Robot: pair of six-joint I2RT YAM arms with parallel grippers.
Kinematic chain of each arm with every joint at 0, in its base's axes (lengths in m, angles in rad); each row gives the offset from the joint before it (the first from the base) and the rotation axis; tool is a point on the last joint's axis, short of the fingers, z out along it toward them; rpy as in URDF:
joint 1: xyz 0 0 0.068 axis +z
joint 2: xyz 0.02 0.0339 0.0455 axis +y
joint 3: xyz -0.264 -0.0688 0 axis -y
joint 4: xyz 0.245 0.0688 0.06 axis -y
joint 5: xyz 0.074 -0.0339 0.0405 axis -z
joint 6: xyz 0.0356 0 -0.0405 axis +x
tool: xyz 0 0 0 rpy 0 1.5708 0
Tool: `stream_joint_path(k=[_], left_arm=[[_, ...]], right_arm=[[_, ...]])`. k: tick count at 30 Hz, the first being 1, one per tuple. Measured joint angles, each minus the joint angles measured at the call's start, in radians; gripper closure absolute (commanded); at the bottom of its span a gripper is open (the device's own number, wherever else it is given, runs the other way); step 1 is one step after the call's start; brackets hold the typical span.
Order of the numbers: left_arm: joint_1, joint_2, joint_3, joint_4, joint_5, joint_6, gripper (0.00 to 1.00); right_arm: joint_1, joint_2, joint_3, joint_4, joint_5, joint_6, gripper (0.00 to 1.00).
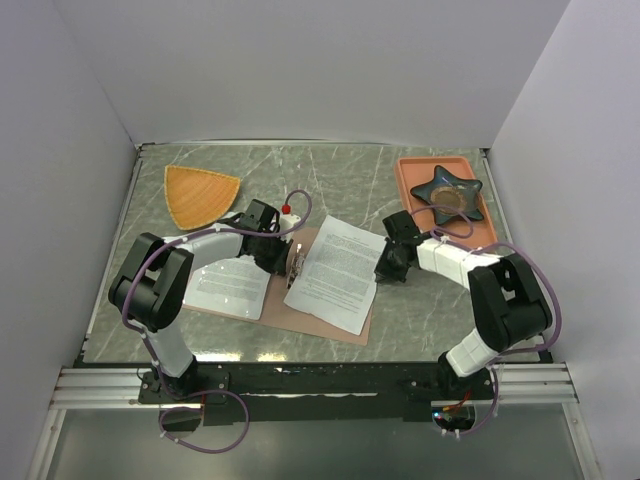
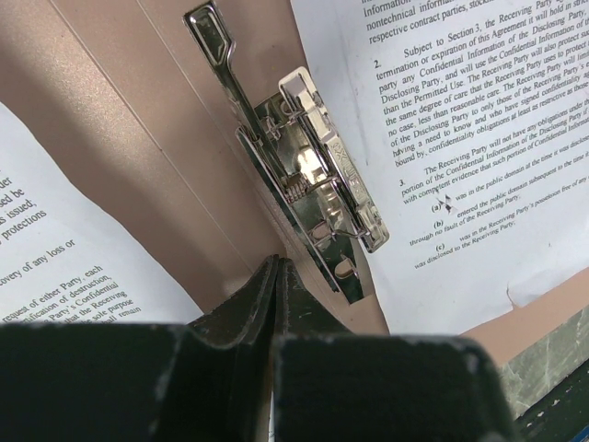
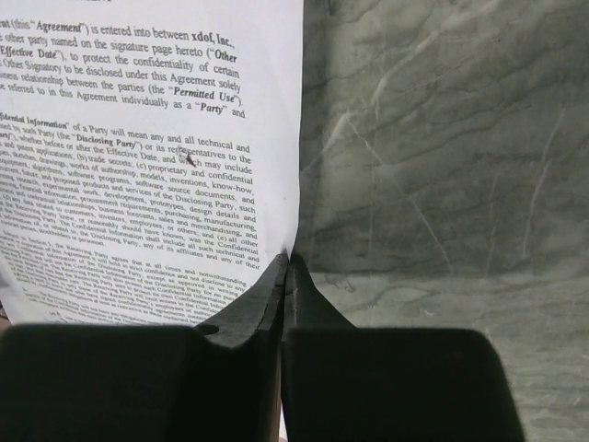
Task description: Put the files into the folder
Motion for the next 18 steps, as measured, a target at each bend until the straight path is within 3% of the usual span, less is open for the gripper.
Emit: stream_joint_path(k=[10,18], left_arm=[[0.0,0.0,0.0,0.0,0.0,0.0,0.94],[0.0,0.0,0.0,0.0,0.0,0.0,0.95]], right_arm=[[0.0,-0.089,0.0,-0.001,-0.049,-0.166,1.0],[0.007,-0.045,0.077,-0.051,-0.117,-0.32,1.0]])
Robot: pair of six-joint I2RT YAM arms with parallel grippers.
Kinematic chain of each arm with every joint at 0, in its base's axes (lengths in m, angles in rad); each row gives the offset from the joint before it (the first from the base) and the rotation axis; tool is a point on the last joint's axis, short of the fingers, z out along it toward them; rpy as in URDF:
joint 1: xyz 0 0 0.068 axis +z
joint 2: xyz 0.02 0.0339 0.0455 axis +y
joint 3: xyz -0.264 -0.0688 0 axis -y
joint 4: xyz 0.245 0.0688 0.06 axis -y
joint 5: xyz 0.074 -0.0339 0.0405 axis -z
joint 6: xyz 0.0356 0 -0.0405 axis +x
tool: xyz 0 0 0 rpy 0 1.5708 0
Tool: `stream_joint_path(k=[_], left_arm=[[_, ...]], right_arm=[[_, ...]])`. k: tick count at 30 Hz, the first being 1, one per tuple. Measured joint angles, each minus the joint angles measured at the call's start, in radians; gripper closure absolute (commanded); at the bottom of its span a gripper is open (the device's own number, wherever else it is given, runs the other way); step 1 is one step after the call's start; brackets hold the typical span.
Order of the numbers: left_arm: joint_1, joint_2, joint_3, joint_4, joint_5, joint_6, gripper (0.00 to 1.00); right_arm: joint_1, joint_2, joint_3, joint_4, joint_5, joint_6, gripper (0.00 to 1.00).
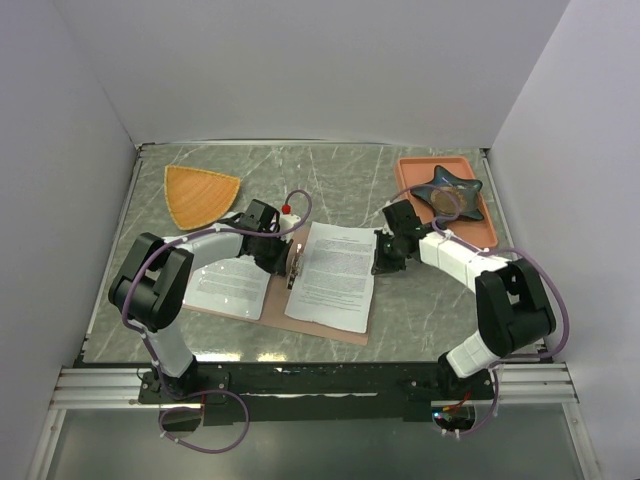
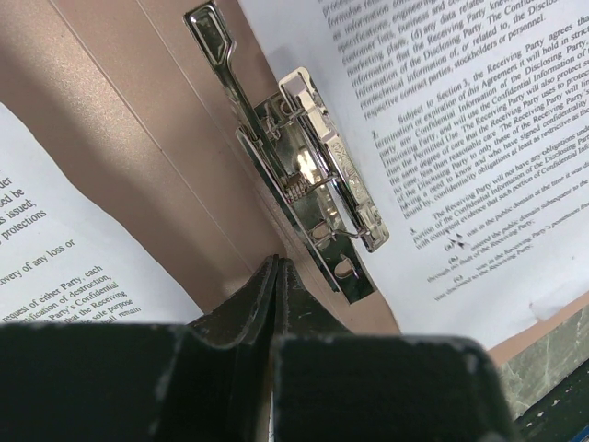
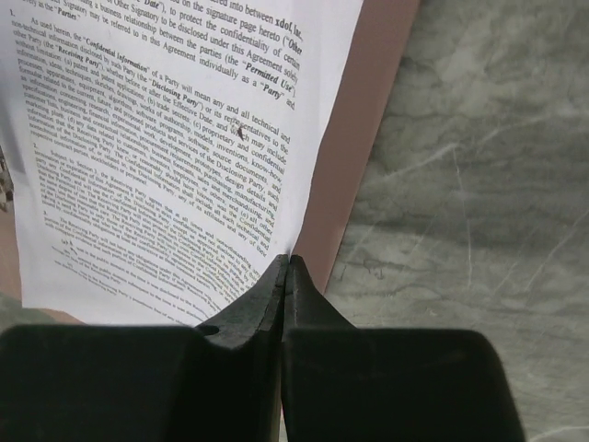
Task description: Put the files into the folder
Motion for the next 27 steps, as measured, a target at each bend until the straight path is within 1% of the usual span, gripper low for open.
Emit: stream_joint_path(k=[5,9,19,27], left_arm=[[0.0,0.0,0.0,0.0,-0.001,0.0,0.95],[-0.001,0.0,0.002,-0.004,-0.002,0.0,0.94],[-0.002,0.0,0.002,-0.007,0.001,0.0,0.95],[-0.009,0.0,0.002,-0.013,0.005,0.0,0.95]], right_arm=[[0.003,0.005,0.016,-0.016,-0.013,-0.073,1.0],[0.01,0.018,0.032,-0.033,-0.019,-0.087,1.0],[0.064,0.05,0.036,-0.014,-0.015,-0.039,1.0],[0.076,0.051,0.036,0.005,-0.002,-0.002,1.0]])
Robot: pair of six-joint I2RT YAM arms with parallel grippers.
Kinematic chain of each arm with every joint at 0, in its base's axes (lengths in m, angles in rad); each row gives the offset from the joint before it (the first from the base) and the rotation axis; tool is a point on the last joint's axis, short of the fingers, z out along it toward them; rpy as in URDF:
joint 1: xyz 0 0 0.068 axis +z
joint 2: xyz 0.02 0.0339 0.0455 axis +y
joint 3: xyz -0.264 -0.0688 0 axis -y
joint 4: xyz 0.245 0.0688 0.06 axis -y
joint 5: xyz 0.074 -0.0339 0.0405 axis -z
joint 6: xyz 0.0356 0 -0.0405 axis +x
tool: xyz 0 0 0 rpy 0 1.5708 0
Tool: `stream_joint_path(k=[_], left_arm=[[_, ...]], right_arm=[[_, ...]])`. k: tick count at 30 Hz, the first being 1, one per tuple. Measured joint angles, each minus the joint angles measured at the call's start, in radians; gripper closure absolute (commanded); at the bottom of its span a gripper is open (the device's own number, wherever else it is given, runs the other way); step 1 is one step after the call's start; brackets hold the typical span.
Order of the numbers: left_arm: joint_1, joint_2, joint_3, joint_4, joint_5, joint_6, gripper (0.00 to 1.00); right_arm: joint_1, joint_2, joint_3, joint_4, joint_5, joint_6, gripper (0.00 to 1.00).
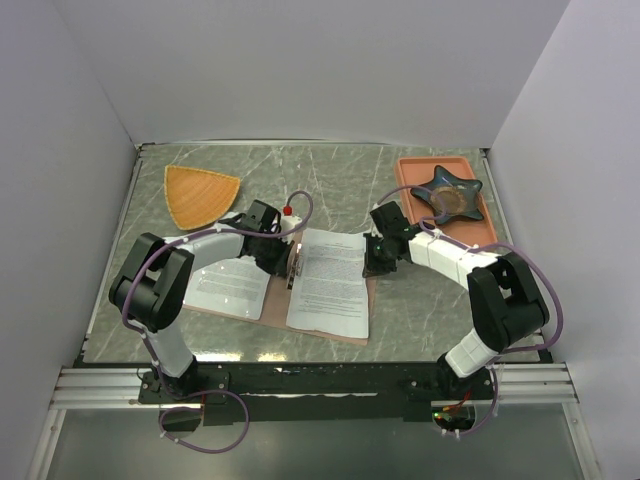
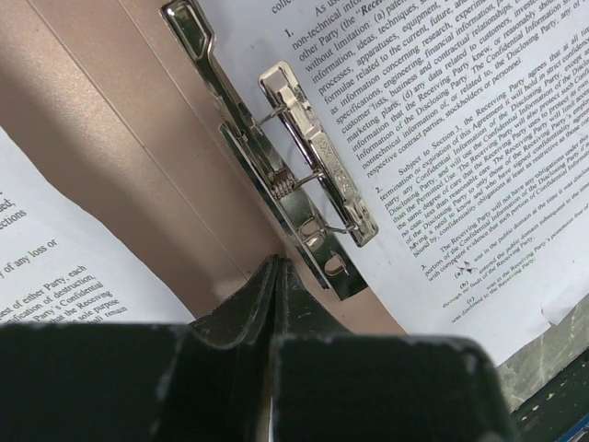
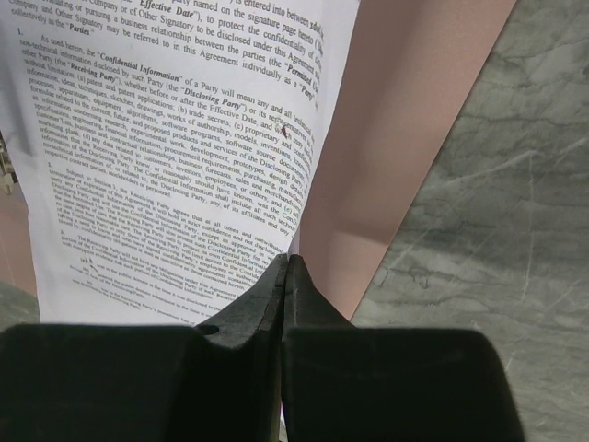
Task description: Put the files into the folder
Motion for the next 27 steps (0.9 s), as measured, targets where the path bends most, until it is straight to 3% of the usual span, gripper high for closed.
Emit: stream_joint_path(k=[22,26,27], left_arm=[[-0.077,-0.006,0.0,-0.05,0.023,-0.002,0.94],[-0.084,-0.008,0.0,-0.068,0.03,-0.002,0.95],[-0.084,-0.008,0.0,-0.07,0.031,-0.002,0.95]], right_arm=[[0.008,0.0,-0.031,-0.027,0.055,0.032,1.0],[0.008,-0.002,-0.031,-0.038,0.078,0.028,0.98],[0.007,-0.002,-0.031,-0.04,0.083,0.028,0.93]])
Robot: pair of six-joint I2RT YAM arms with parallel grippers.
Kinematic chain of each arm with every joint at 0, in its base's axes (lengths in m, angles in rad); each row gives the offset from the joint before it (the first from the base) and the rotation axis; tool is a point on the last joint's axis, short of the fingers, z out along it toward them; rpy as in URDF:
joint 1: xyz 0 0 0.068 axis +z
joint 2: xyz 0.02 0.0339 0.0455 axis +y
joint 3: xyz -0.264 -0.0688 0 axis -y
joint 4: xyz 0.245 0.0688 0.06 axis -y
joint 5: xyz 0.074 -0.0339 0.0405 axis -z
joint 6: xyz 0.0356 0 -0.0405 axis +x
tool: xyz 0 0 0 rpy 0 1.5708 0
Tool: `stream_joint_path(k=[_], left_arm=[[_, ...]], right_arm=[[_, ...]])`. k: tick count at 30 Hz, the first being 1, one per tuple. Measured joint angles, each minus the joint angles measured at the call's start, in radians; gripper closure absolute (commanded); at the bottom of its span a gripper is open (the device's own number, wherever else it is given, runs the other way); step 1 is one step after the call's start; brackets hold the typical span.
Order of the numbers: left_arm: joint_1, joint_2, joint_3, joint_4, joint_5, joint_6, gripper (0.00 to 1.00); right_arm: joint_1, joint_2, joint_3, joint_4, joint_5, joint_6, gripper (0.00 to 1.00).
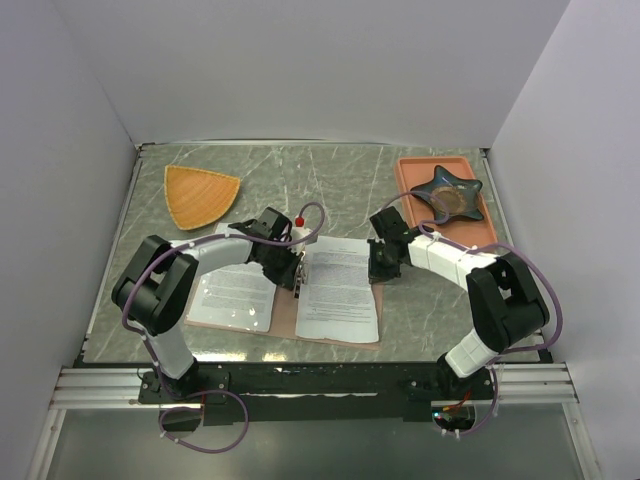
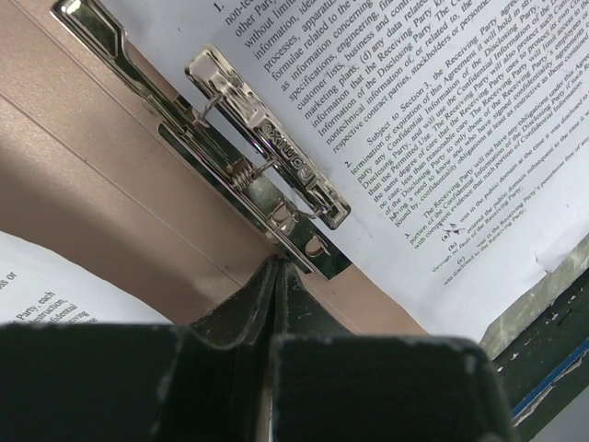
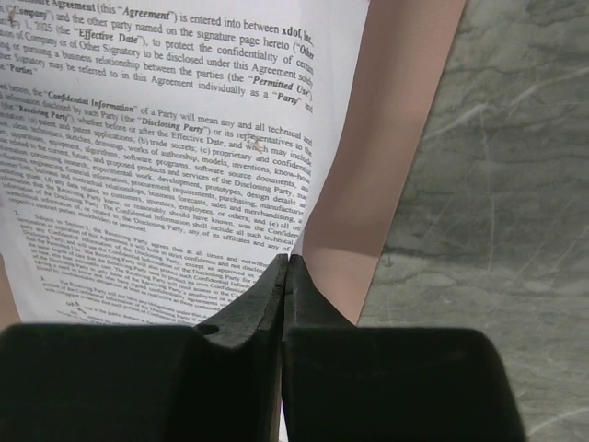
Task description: Put the files into the folder
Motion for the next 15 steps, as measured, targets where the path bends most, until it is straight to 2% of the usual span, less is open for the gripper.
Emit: stream_joint_path(k=[3,8,11,15], left_arm=[[-0.001,-0.002,0.0,-0.007,0.0,0.0,0.95],[-0.002,-0.01,0.0,-0.032,-0.005,0.0,0.97],[-0.001,-0.021,0.0,-0.044,-0.005,-0.001,0.97],[0.002,-0.032,0.0,-0.048,-0.004,-0.001,0.97]], right_arm=[[0.0,0.0,0.0,-0.012,0.02,-0.002,0.67],[0.0,0.0,0.0,-0.046,0.048,-0.008,0.48],[0.0,-0.006,0.0,-0.066,0.054,-0.006,0.45],[0.0,-0.026,0.001,-0.108,0.081,-0.002,0.32]])
